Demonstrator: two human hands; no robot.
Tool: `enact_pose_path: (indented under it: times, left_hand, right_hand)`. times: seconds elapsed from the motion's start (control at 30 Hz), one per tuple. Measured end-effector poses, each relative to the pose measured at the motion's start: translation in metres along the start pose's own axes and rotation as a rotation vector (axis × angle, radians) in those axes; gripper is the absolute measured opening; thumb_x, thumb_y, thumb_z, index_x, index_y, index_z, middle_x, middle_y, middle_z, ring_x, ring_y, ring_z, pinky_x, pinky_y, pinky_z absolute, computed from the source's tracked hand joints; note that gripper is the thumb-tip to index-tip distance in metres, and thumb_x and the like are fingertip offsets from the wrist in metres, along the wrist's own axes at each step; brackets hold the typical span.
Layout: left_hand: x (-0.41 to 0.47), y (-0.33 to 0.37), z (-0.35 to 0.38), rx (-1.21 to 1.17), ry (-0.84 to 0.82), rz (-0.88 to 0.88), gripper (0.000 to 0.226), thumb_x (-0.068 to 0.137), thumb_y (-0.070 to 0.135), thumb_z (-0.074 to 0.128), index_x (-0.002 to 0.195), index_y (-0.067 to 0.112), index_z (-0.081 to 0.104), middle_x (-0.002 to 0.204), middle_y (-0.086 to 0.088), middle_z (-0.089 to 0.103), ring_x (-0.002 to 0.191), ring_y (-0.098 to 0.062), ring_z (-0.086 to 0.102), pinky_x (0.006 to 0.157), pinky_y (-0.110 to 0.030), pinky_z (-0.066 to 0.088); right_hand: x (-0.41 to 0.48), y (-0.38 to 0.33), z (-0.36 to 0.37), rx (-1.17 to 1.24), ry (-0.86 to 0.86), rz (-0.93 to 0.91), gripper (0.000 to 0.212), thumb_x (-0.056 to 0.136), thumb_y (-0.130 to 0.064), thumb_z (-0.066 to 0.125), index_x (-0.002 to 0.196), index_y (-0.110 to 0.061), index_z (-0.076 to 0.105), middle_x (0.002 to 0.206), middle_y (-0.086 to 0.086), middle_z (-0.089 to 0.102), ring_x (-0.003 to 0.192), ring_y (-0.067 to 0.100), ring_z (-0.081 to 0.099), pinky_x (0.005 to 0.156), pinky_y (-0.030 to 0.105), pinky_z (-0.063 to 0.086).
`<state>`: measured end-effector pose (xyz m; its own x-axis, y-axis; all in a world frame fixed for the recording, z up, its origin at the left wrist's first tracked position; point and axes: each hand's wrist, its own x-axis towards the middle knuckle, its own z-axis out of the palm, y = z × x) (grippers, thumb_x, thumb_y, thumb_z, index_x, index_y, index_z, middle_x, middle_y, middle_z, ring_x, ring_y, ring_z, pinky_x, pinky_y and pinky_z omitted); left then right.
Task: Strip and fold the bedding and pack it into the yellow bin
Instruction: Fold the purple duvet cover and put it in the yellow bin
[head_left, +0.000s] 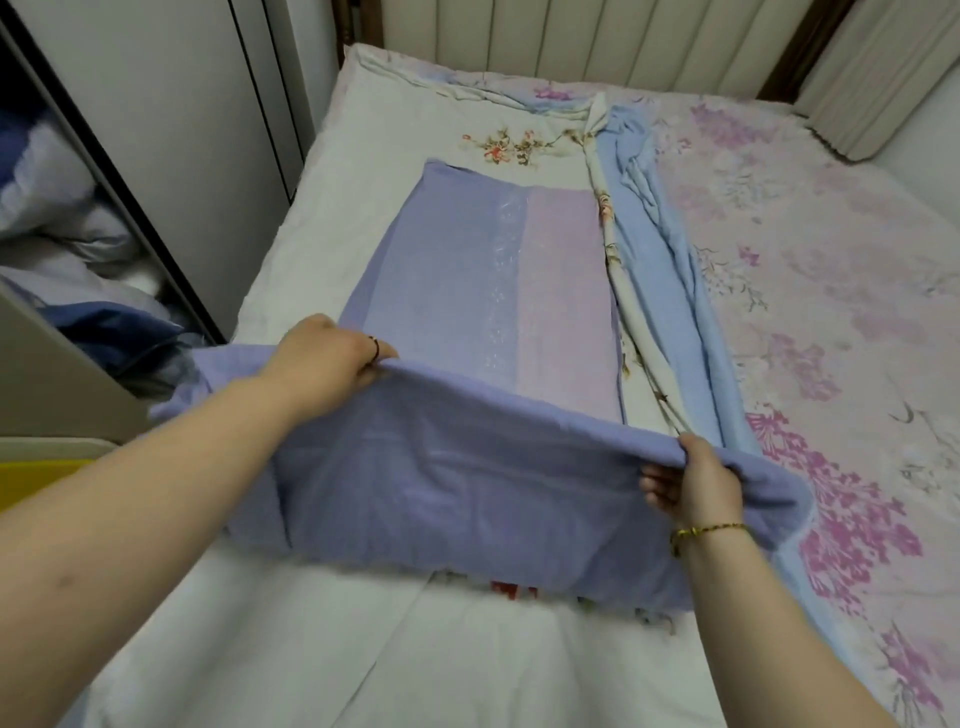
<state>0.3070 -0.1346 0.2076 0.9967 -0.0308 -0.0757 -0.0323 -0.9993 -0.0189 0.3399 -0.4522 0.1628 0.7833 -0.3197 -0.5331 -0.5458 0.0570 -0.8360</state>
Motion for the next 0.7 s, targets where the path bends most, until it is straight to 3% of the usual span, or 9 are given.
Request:
enact_pose_path:
  times: [0.07,0.13,0.17,0.23,0.4,0.5,0.6,0.63,0.7]
  left_hand:
    - [0.043,-0.002,0.002,0.024,0.095,-0.039,0.032,0.099,0.023,0.036,0.121,0.024,0.059,0.12,-0.004,0.064,0.104,-0.024,0.052,0.096,-0.025,0.017]
    - [0.073,-0.011,0.019,0.091,0.134,-0.104,0.037,0.097,0.014,0.038,0.132,0.02,0.05,0.136,-0.005,0.05,0.126,-0.022,0.04,0.108,-0.028,0.005]
    - [0.08,-0.016,0.033,0.126,0.1,-0.172,0.044,0.096,0.01,0.037,0.14,0.019,0.039,0.146,-0.006,0.038,0.135,-0.021,0.029,0.112,-0.031,0.0]
    - [0.078,-0.018,0.06,0.108,0.024,-0.29,0.056,0.096,0.009,0.033,0.148,0.019,0.016,0.156,-0.005,0.014,0.143,-0.019,0.012,0.115,-0.038,-0.003]
    - [0.03,-0.002,0.147,-0.175,-0.327,-0.533,0.06,0.098,0.033,0.033,0.149,0.021,0.004,0.157,-0.007,0.002,0.144,-0.024,0.008,0.115,-0.042,0.008]
    - [0.001,-0.002,0.181,-0.228,-0.397,-0.696,0.066,0.096,0.043,0.036,0.149,0.019,0.005,0.157,-0.007,0.001,0.144,-0.026,0.008,0.116,-0.042,0.012]
    - [-0.021,0.002,0.192,-0.38,-0.145,-0.911,0.066,0.093,0.036,0.047,0.146,0.009,0.019,0.153,-0.016,0.015,0.14,-0.033,0.017,0.111,-0.045,0.019]
    - [-0.029,0.003,0.195,-0.438,-0.046,-1.006,0.066,0.09,0.032,0.053,0.143,0.005,0.026,0.15,-0.019,0.022,0.136,-0.036,0.022,0.108,-0.047,0.022]
    - [-0.039,0.005,0.199,-0.582,0.099,-1.202,0.067,0.085,0.029,0.063,0.138,0.0,0.034,0.144,-0.023,0.03,0.129,-0.042,0.03,0.104,-0.049,0.026]
  right_hand:
    - [0.034,-0.014,0.018,-0.015,-0.014,-0.031,0.035,0.095,-0.025,0.04,0.078,0.001,0.055,0.035,0.001,0.056,0.032,0.008,0.056,0.036,0.015,0.044]
    - [0.058,-0.017,0.035,-0.062,-0.114,-0.113,0.034,0.098,-0.026,0.038,0.109,-0.001,0.058,0.074,0.007,0.069,0.079,0.015,0.068,0.065,0.02,0.049]
    - [0.068,-0.014,0.04,-0.124,-0.163,-0.15,0.036,0.098,-0.025,0.038,0.121,-0.001,0.054,0.098,0.007,0.065,0.106,0.019,0.06,0.082,0.022,0.045]
    - [0.078,0.001,0.042,-0.271,-0.265,-0.206,0.039,0.098,-0.016,0.041,0.135,-0.004,0.043,0.134,0.007,0.048,0.133,0.021,0.038,0.105,0.028,0.032]
    - [0.083,0.079,0.025,-0.652,-0.348,-0.202,0.047,0.095,-0.001,0.043,0.14,-0.006,0.033,0.15,0.01,0.029,0.14,0.024,0.026,0.111,0.029,0.022]
    - [0.084,0.123,0.023,-1.106,-0.333,-0.306,0.057,0.096,-0.021,0.044,0.146,-0.016,0.018,0.156,0.006,0.012,0.144,0.02,0.015,0.115,0.028,0.01]
    - [0.076,0.138,0.032,-1.414,-0.312,-0.433,0.06,0.097,-0.035,0.032,0.148,-0.026,0.002,0.157,0.0,-0.003,0.145,0.017,0.002,0.117,0.033,-0.001]
    - [0.069,0.144,0.038,-1.419,-0.306,-0.501,0.06,0.095,-0.035,0.031,0.148,-0.023,0.005,0.157,0.003,0.002,0.145,0.018,0.007,0.117,0.033,-0.001]
    - [0.059,0.158,0.051,-1.396,-0.284,-0.666,0.069,0.08,-0.044,0.033,0.143,-0.014,0.03,0.146,0.013,0.038,0.136,0.026,0.035,0.115,0.029,0.002]
